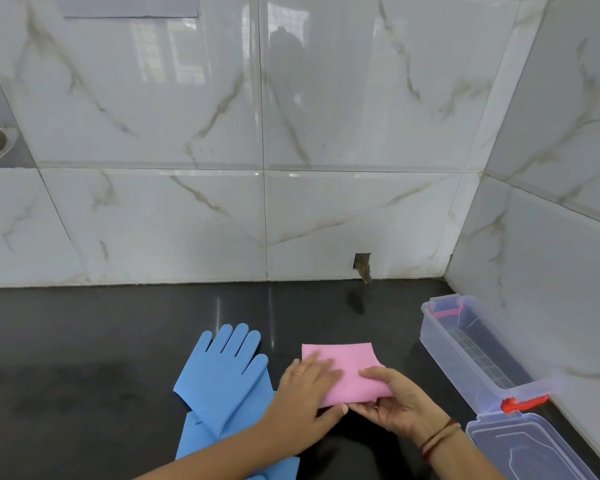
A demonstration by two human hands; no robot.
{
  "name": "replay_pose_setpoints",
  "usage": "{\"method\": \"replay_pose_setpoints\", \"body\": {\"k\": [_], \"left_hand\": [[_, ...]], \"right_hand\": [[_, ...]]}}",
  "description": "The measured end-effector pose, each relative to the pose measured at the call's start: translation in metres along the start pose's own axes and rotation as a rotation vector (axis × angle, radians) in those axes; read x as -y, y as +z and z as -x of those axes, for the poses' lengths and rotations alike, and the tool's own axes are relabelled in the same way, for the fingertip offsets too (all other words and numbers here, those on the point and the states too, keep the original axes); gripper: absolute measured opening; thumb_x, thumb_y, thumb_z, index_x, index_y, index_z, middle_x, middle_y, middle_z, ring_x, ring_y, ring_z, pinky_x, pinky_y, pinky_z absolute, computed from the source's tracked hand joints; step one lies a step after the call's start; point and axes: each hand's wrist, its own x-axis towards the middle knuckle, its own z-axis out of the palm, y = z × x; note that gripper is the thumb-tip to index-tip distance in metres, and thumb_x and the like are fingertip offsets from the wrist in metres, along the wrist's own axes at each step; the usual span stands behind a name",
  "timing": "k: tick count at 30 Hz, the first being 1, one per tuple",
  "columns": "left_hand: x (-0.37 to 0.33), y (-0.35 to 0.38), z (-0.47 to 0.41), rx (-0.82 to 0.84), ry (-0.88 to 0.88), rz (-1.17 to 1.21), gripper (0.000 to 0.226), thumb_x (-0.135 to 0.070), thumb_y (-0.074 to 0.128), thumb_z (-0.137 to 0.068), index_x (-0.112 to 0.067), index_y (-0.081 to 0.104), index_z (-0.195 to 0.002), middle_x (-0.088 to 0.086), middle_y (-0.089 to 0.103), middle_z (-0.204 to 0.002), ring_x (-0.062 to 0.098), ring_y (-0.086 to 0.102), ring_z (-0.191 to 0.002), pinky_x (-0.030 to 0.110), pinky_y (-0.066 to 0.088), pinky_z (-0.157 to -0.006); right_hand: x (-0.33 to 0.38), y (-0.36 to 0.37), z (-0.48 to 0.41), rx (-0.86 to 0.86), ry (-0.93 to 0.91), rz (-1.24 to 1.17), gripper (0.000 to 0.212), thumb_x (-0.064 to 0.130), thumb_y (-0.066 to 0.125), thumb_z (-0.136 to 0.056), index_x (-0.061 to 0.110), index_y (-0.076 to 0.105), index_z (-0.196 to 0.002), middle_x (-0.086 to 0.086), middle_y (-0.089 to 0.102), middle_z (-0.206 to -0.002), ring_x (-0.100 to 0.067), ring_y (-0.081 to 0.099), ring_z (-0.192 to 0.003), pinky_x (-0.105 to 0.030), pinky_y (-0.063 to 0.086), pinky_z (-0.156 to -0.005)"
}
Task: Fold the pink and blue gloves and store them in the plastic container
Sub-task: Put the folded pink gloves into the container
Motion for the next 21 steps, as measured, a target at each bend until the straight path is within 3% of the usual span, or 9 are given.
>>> {"method": "replay_pose_setpoints", "body": {"k": [1,3,6,8,11,14,16,19,21], "left_hand": [[0.003,-0.001,0.0,-0.022,-0.14,0.156,0.057,-0.052,0.047,-0.091,-0.025,0.041,-0.141,-0.014,0.02,-0.153,0.01,0.006,-0.147,0.03,0.009,-0.118],[0.005,-0.005,-0.003,-0.136,-0.424,0.432,0.066,-0.053,0.054,-0.089,-0.025,0.031,-0.145,-0.01,0.014,-0.155,0.012,0.002,-0.146,0.033,0.009,-0.119],[-0.003,-0.019,-0.02,0.032,-0.776,0.903,0.086,-0.064,0.053,-0.084,-0.024,0.016,-0.15,0.003,0.02,-0.156,0.023,0.022,-0.143,0.042,0.024,-0.117],[-0.015,-0.026,-0.036,0.256,-0.872,1.295,0.094,-0.074,0.056,-0.069,-0.025,0.026,-0.143,0.007,0.044,-0.138,0.025,0.05,-0.125,0.042,0.045,-0.104],[-0.028,-0.037,-0.073,0.345,-0.741,1.538,0.082,-0.07,0.065,-0.067,-0.016,0.047,-0.126,0.009,0.068,-0.112,0.023,0.07,-0.097,0.032,0.058,-0.077],[-0.044,-0.04,-0.124,0.196,-0.604,1.508,0.045,-0.041,0.071,-0.082,-0.016,0.056,-0.116,0.005,0.069,-0.103,0.017,0.068,-0.089,0.024,0.056,-0.067],[-0.057,-0.039,-0.155,0.187,-0.568,1.435,0.029,-0.033,0.07,-0.084,-0.019,0.06,-0.106,0.002,0.067,-0.103,0.015,0.064,-0.089,0.021,0.055,-0.062],[-0.074,-0.031,-0.197,0.257,-0.493,1.285,0.024,-0.04,0.069,-0.084,-0.022,0.062,-0.099,-0.002,0.066,-0.095,0.011,0.062,-0.082,0.019,0.053,-0.058],[-0.083,-0.029,-0.222,0.319,-0.427,1.188,0.032,-0.043,0.066,-0.085,-0.019,0.062,-0.105,-0.002,0.064,-0.094,0.011,0.059,-0.078,0.018,0.051,-0.059]], "right_hand": [[0.005,-0.001,0.001,-0.002,-0.021,-0.002,0.047,-0.006,0.062,-0.076,-0.005,0.05,-0.122,-0.029,0.062,-0.101,-0.04,0.066,-0.083,-0.051,0.056,-0.077],[0.017,-0.005,0.006,0.024,-0.064,-0.042,0.054,-0.007,0.064,-0.07,0.0,0.049,-0.121,-0.028,0.061,-0.114,-0.041,0.062,-0.102,-0.052,0.054,-0.082],[0.035,-0.011,0.014,0.134,-0.174,-0.087,0.053,-0.005,0.065,-0.069,0.007,0.05,-0.118,-0.025,0.061,-0.116,-0.041,0.062,-0.104,-0.051,0.059,-0.073],[0.047,-0.014,0.018,0.205,-0.252,-0.103,0.052,-0.004,0.063,-0.071,0.009,0.051,-0.119,-0.023,0.064,-0.111,-0.038,0.066,-0.096,-0.046,0.06,-0.067],[0.064,-0.02,0.025,0.26,-0.375,-0.129,0.057,-0.002,0.062,-0.07,0.012,0.049,-0.123,-0.022,0.065,-0.111,-0.038,0.066,-0.099,-0.045,0.06,-0.068],[0.078,-0.033,0.033,0.261,-0.485,-0.14,0.061,-0.001,0.061,-0.071,0.014,0.046,-0.128,-0.021,0.054,-0.124,-0.041,0.058,-0.11,-0.05,0.059,-0.075],[0.087,-0.047,0.041,0.227,-0.547,-0.131,0.056,0.0,0.06,-0.072,0.014,0.049,-0.125,-0.016,0.057,-0.12,-0.037,0.06,-0.107,-0.054,0.056,-0.079],[0.104,-0.072,0.056,0.169,-0.627,-0.088,0.036,0.013,0.061,-0.074,0.015,0.061,-0.11,-0.01,0.068,-0.103,-0.028,0.064,-0.095,-0.053,0.056,-0.08],[0.117,-0.089,0.069,0.156,-0.676,-0.048,0.028,0.025,0.059,-0.079,0.015,0.067,-0.104,-0.007,0.072,-0.097,-0.025,0.067,-0.089,-0.044,0.06,-0.073]]}}
